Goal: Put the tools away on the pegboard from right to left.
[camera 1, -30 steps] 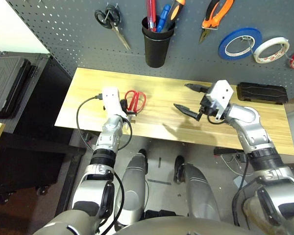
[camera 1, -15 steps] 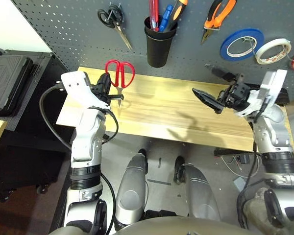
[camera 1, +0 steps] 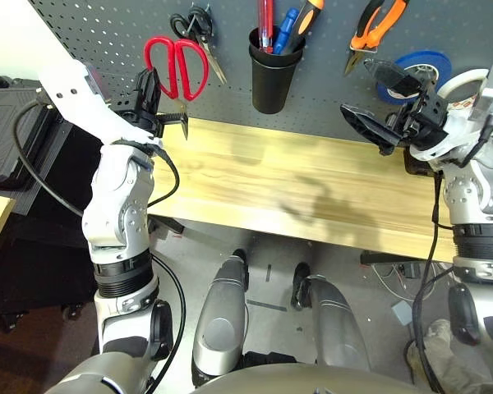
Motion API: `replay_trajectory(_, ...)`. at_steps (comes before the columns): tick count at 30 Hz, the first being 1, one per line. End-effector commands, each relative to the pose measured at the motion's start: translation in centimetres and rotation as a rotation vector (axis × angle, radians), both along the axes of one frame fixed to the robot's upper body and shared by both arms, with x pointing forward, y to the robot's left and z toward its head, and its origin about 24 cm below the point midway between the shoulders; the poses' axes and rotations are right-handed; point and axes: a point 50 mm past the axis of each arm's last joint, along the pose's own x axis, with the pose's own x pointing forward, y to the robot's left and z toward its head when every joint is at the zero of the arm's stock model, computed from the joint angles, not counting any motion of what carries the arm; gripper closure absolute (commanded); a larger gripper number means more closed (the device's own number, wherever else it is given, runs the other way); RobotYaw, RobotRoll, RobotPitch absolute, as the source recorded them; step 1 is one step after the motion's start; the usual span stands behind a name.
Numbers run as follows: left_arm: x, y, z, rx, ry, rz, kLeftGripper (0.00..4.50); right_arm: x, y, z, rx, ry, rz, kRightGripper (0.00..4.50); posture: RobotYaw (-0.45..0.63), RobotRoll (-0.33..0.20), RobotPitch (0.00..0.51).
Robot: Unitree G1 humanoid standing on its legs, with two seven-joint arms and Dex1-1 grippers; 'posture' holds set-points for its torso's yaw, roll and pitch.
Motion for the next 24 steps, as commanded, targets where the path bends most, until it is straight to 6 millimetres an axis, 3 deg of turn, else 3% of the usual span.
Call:
replay_trajectory(1, 0.4, 0.4, 0.3, 0.003, -0.014, 0.006, 4.45, 0.0, -0.3, 0.3, 0.002, -0.017, -0.007, 0.00, 0.29, 0.000, 0.274)
replay_trajectory(13, 3.8, 1.7, 0.3, 0.009, 0.015, 0.072, 4.45, -0.1, 1.6, 0.0, 0.025, -0.016, 0.025, 0.00, 0.28, 0.000, 0.272)
replay_trajectory(23, 9.0, -0.2, -0.9, 0.116, 0.082, -0.007, 4.45, 0.4, 2.5, -1.1, 0.015, 0.003, -0.022, 0.00, 0.26, 0.000, 0.261)
replay_trajectory(24, 9.3, -0.2, -1.1, 0.131, 0.100, -0.007, 4.17, 0.4, 2.6, -1.3, 0.014, 0.005, -0.025, 0.00, 0.26, 0.000, 0.260)
